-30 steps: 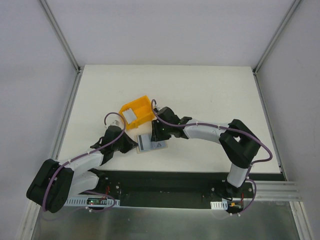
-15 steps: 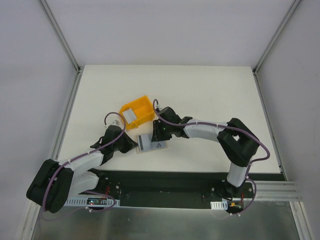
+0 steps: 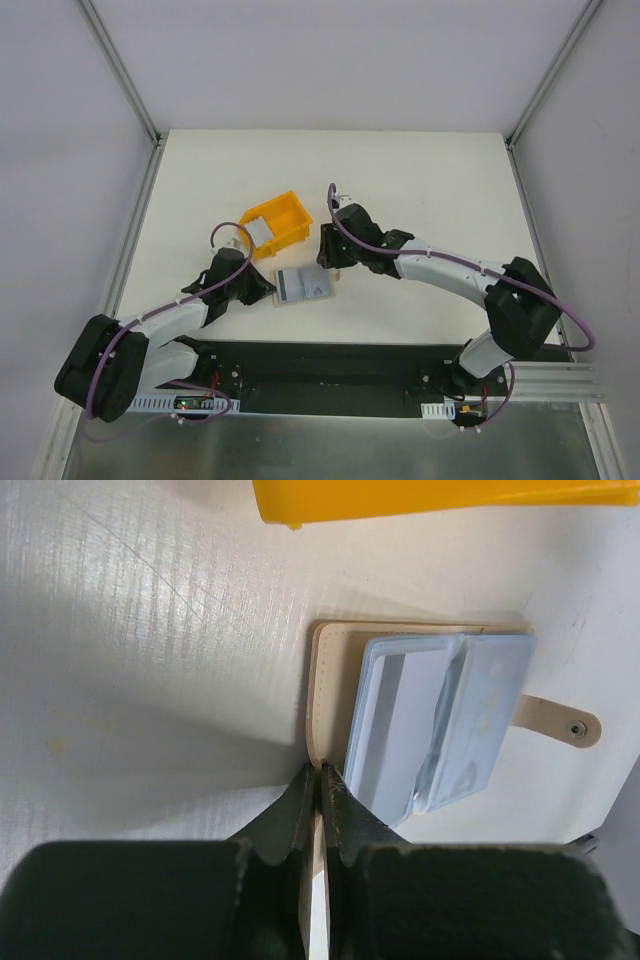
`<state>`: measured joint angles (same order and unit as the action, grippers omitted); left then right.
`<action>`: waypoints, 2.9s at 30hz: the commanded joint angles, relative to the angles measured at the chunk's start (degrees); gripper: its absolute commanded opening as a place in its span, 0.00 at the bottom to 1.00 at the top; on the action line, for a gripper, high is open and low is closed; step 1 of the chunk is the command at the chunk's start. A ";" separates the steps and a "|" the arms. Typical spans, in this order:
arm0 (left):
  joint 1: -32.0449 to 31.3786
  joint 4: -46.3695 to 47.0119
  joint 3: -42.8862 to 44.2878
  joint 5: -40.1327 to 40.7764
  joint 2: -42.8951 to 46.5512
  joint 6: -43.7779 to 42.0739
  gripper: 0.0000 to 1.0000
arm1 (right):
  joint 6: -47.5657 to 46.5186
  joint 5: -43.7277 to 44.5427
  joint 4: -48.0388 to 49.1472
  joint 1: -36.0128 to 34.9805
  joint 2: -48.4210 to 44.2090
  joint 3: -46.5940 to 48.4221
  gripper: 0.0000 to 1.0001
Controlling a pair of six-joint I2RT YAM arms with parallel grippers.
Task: Put the credit cards into the card holder
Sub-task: Close the card holder at the center of the board.
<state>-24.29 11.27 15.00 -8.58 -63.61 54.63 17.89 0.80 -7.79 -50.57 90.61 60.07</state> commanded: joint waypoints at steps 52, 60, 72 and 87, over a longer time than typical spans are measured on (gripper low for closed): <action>-8.83 -8.28 12.23 -8.65 1.58 -12.97 0.00 | 10.41 -7.22 19.38 -0.15 -6.84 -19.81 0.00; -14.81 -8.19 20.32 -8.65 -9.14 -12.62 0.00 | 11.81 -1.33 21.59 -0.23 -14.04 -25.35 0.01; -21.49 -3.10 27.71 -12.95 -26.11 -6.21 0.16 | 14.10 6.58 24.40 -0.67 -21.70 -33.88 0.01; -23.08 -2.21 23.58 -5.58 -13.57 -10.59 0.47 | 12.61 8.78 24.14 -0.59 -22.85 -34.23 0.03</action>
<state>-46.92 9.45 39.99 -18.76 -84.55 47.24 31.03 7.81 13.72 -50.92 68.71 25.28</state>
